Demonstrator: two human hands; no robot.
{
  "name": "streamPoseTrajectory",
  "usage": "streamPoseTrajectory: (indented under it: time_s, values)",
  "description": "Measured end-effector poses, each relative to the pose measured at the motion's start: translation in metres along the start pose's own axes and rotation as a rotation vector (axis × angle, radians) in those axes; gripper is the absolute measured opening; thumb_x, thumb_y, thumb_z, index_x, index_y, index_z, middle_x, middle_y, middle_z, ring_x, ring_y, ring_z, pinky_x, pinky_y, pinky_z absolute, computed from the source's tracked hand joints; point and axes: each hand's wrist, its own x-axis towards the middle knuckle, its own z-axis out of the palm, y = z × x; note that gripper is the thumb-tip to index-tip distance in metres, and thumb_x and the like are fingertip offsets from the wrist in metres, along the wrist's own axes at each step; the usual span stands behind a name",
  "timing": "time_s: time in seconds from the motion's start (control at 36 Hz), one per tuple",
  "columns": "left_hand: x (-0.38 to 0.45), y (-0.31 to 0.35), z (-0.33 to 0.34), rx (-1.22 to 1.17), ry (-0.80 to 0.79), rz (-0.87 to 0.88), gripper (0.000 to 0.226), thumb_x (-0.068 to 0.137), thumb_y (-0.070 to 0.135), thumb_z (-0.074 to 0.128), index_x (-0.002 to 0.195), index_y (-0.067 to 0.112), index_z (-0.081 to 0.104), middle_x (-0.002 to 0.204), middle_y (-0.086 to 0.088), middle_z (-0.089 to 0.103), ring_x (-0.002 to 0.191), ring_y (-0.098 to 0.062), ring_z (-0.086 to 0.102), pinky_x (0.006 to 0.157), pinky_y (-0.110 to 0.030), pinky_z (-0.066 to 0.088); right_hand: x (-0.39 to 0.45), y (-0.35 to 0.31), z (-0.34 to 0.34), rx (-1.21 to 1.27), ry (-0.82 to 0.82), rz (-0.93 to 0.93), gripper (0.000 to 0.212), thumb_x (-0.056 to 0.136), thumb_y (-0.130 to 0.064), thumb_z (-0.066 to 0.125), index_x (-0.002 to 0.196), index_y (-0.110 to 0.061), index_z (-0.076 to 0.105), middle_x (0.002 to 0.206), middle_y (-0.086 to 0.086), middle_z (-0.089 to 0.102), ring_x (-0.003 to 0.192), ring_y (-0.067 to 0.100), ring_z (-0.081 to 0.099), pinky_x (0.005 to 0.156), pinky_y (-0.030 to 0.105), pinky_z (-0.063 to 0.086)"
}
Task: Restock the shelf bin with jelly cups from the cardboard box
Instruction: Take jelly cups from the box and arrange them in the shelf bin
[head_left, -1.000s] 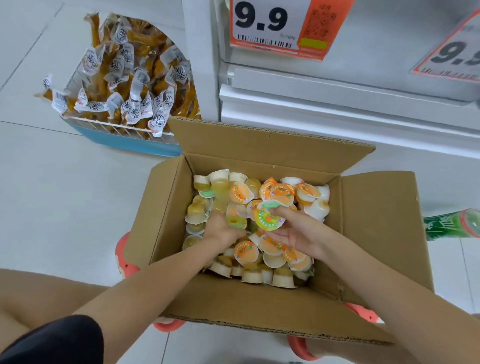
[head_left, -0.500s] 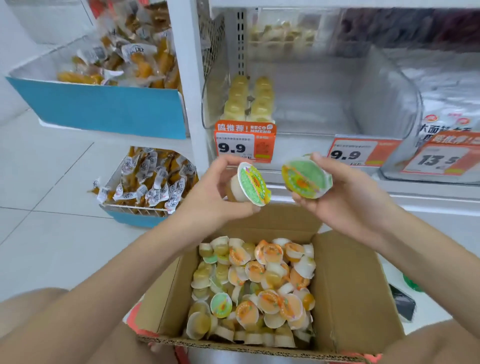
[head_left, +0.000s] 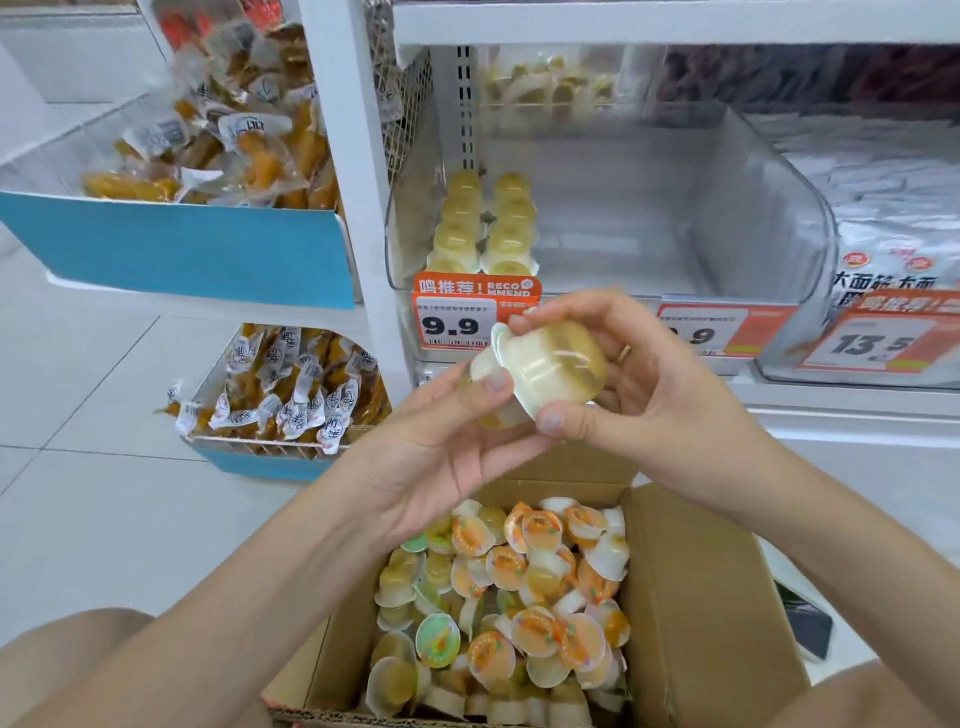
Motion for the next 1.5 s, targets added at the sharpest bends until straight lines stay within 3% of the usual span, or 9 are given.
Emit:
streamPoseTrajectory:
  time_s: [0.19,0.39,0.56,0.81,0.89,1.03,1.17,1.31,1.5]
  values:
    - [0.002,0.007,-0.003,0.037,-0.069,-0.043,0.074,0.053,0.012,0.088,0.121,0.007,0.059,0.122,-0.026,0.060,0.111,-0.041,0.060,0.079,-0.042,0.056,0.004,0.007,0.002,-0.072,0.035,-0.034,0.050,0.076,-0.013,0.073,0.122,-0.015,0.054,0.122,-0.001,0.060,0.112,0.018,0.059,0.094,0.031,0.049]
    - [0.002,0.003,-0.003,0.050,-0.031,-0.059,0.056,0.048,0.010,0.089,0.101,0.004,0.072,0.108,-0.025,0.067,0.098,-0.034,0.067,0.072,-0.035,0.058,0.002,0.008,-0.001,-0.163,0.006,-0.017,0.052,0.076,-0.029,0.071,0.123,-0.018,0.053,0.121,-0.004,0.060,0.114,0.019,0.057,0.096,0.031,0.048]
    - [0.001,0.003,-0.004,0.016,-0.075,-0.112,0.061,0.050,0.009,0.089,0.107,0.003,0.069,0.107,-0.025,0.066,0.094,-0.036,0.068,0.066,-0.032,0.059,-0.003,0.006,-0.004,-0.199,-0.082,0.023,0.070,0.068,-0.025,0.080,0.130,-0.021,0.048,0.127,-0.005,0.054,0.121,0.019,0.052,0.099,0.032,0.047]
    - [0.005,0.008,0.001,0.110,-0.036,-0.087,0.054,0.059,0.018,0.082,0.110,0.005,0.069,0.116,-0.022,0.065,0.104,-0.031,0.065,0.082,-0.037,0.057,0.010,-0.004,-0.014,-0.286,0.071,-0.003,0.059,0.056,-0.035,0.081,0.112,-0.028,0.065,0.108,-0.006,0.068,0.102,0.014,0.065,0.088,0.027,0.053]
    - [0.011,0.022,0.003,0.449,0.106,0.000,0.056,0.071,0.033,0.073,0.120,0.012,0.058,0.119,-0.008,0.066,0.105,-0.024,0.066,0.084,-0.041,0.056,0.032,-0.016,-0.034,-0.343,0.272,-0.027,0.055,0.053,-0.037,0.082,0.105,-0.027,0.067,0.098,-0.006,0.070,0.088,0.009,0.066,0.081,0.026,0.054]
    - [0.031,0.039,-0.024,1.200,0.403,0.244,0.029,0.078,0.022,0.074,0.104,0.022,0.062,0.106,0.006,0.066,0.087,-0.004,0.066,0.075,-0.013,0.052,0.106,-0.016,-0.093,-0.626,0.475,0.149,0.047,0.063,-0.035,0.085,0.104,-0.019,0.068,0.093,0.000,0.067,0.076,0.008,0.062,0.074,0.027,0.055]
    - [0.048,0.047,-0.042,1.379,0.394,0.272,0.019,0.080,0.016,0.072,0.097,0.018,0.064,0.095,0.005,0.067,0.083,-0.003,0.063,0.078,-0.015,0.051,0.179,0.032,-0.123,-0.824,0.409,0.389,0.034,0.072,-0.026,0.079,0.094,-0.017,0.055,0.091,-0.001,0.054,0.084,0.010,0.051,0.060,0.012,0.041]
    - [0.052,0.051,-0.047,1.498,0.377,0.298,0.017,0.082,0.014,0.069,0.094,0.026,0.064,0.090,0.018,0.064,0.086,0.007,0.058,0.075,-0.005,0.044,0.222,0.081,-0.142,-0.945,0.393,0.467,0.053,0.069,-0.027,0.080,0.113,-0.010,0.056,0.104,0.000,0.054,0.095,0.016,0.053,0.075,0.025,0.040]
    - [0.048,0.048,-0.053,1.653,0.335,0.320,0.027,0.084,0.019,0.066,0.106,0.033,0.058,0.101,0.023,0.059,0.097,0.008,0.053,0.079,-0.001,0.039,0.245,0.118,-0.154,-0.927,0.363,0.419,0.053,0.063,-0.031,0.084,0.108,-0.011,0.063,0.104,0.002,0.061,0.098,0.017,0.057,0.082,0.028,0.045]
